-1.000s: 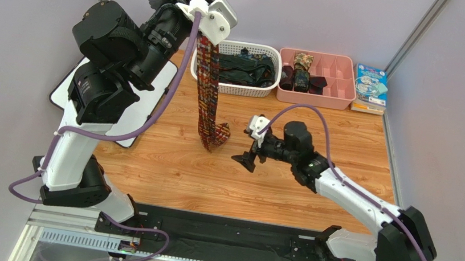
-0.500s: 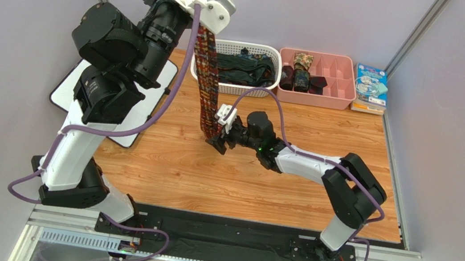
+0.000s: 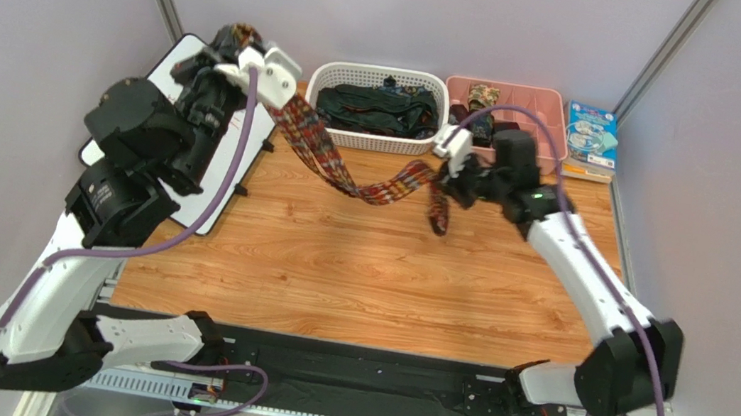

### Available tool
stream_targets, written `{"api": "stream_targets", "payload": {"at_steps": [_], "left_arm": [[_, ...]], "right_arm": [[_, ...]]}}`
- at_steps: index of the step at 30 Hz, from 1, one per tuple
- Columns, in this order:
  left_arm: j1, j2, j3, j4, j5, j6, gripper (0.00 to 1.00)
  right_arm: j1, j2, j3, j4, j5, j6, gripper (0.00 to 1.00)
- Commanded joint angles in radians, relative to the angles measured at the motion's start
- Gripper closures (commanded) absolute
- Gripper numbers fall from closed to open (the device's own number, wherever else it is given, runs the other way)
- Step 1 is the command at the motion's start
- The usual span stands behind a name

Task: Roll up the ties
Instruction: Flatten out the tie at the center of the board.

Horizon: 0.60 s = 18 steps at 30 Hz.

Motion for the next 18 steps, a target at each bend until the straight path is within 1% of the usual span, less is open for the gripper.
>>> {"api": "stream_targets", "payload": {"at_steps": [1, 2, 3, 4, 5, 6, 7, 8, 9, 10, 11, 13, 14, 15, 17, 18], "left_arm": [[0.043, -0.206, -0.252, -0.186, -0.005, -0.226, 1.00], [0.051, -0.238, -0.334, -0.230, 0.021, -0.270, 1.00], [0.083, -0.265, -0.369, -0.288, 0.049, -0.395, 1.00], [0.102, -0.322, -0.404, -0.385, 0.075, -0.448, 1.00], [0.122, -0.350, -0.471, -0.436, 0.148, -0.514, 1.00], [0.154, -0.377, -0.505, -0.488, 0.202, -0.589, 1.00], [0.160, -0.428, -0.539, -0.566, 0.245, -0.622, 1.00], [0.165, -0.452, -0.597, -0.597, 0.318, -0.643, 1.00], [0.177, -0.500, -0.631, -0.620, 0.342, -0.653, 1.00], [0.183, -0.518, -0.660, -0.643, 0.353, -0.665, 1.00], [0.188, -0.532, -0.720, -0.649, 0.344, -0.662, 1.00], [0.194, -0.537, -0.769, -0.686, 0.286, -0.671, 1.00], [0.195, -0.534, -0.812, -0.699, 0.281, -0.677, 1.00], [0.197, -0.534, -0.838, -0.702, 0.279, -0.682, 1.00], [0.197, -0.502, -0.892, -0.679, 0.252, -0.677, 1.00], [0.203, -0.459, -0.906, -0.632, 0.230, -0.667, 1.00]], "right_arm": [[-0.123, -0.171, 0.197, -0.936, -0.072, -0.521, 1.00], [-0.154, -0.191, 0.206, -1.150, -0.029, -0.581, 1.00], [-0.166, -0.212, 0.202, -1.243, -0.003, -0.662, 1.00], [-0.175, -0.282, 0.173, -1.278, 0.027, -0.616, 1.00], [-0.177, -0.327, 0.139, -1.280, 0.109, -0.605, 1.00], [-0.177, -0.373, 0.048, -1.280, 0.137, -0.614, 1.00], [-0.175, -0.425, 0.004, -1.280, 0.155, -0.682, 1.00], [-0.172, -0.494, -0.051, -1.278, 0.175, -0.718, 1.00], [-0.163, -0.518, -0.143, -1.278, 0.180, -0.743, 1.00], [-0.153, -0.522, -0.192, -1.280, 0.185, -0.755, 1.00], [-0.139, -0.492, -0.231, -1.258, 0.194, -0.735, 1.00], [-0.151, -0.408, -0.243, -1.247, 0.171, -0.749, 1.00], [-0.149, -0.345, -0.243, -1.244, 0.151, -0.751, 1.00], [-0.148, -0.229, -0.242, -1.235, 0.148, -0.746, 1.00], [-0.140, -0.089, -0.233, -1.211, 0.136, -0.735, 1.00], [-0.137, 0.044, -0.220, -1.195, 0.136, -0.723, 1.00]]}}
